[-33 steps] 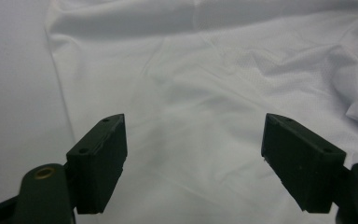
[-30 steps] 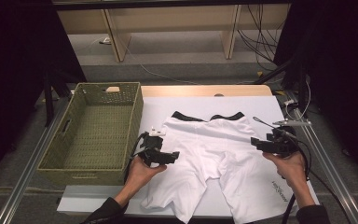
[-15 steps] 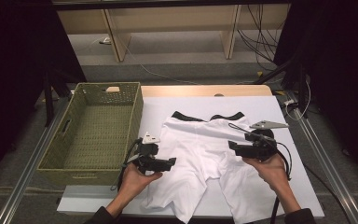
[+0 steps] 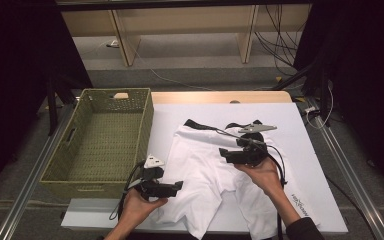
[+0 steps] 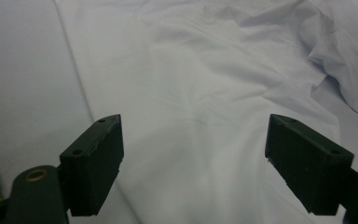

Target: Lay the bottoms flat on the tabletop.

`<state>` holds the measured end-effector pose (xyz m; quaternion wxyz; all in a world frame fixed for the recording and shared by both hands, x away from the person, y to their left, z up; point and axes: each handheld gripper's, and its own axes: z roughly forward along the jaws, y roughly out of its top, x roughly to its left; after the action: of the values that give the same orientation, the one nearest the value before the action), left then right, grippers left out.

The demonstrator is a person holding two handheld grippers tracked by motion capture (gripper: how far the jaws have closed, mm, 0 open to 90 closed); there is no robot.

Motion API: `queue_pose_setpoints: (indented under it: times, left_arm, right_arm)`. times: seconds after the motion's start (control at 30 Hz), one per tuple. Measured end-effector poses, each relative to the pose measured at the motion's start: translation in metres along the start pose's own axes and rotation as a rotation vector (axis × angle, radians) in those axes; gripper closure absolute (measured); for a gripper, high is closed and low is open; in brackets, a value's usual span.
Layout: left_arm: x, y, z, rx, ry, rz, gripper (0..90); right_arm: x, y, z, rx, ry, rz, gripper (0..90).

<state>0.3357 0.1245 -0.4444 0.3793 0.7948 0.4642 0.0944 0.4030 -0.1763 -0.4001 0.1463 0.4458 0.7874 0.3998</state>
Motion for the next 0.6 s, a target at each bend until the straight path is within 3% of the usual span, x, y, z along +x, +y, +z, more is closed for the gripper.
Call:
queue_pose_setpoints:
  times: [0.23,0.6]
  left_arm:
    - [-0.005,-0.01,-0.004,0.022,-0.011,-0.003,19.3]
    - [-0.01,-0.024,-0.007,0.077,0.013,-0.006,19.3]
  right_arm:
    - [0.016,0.008,0.017,0.009,0.028,-0.023,25.6]
    - [0.029,0.014,0.039,0.037,0.052,-0.045,24.5]
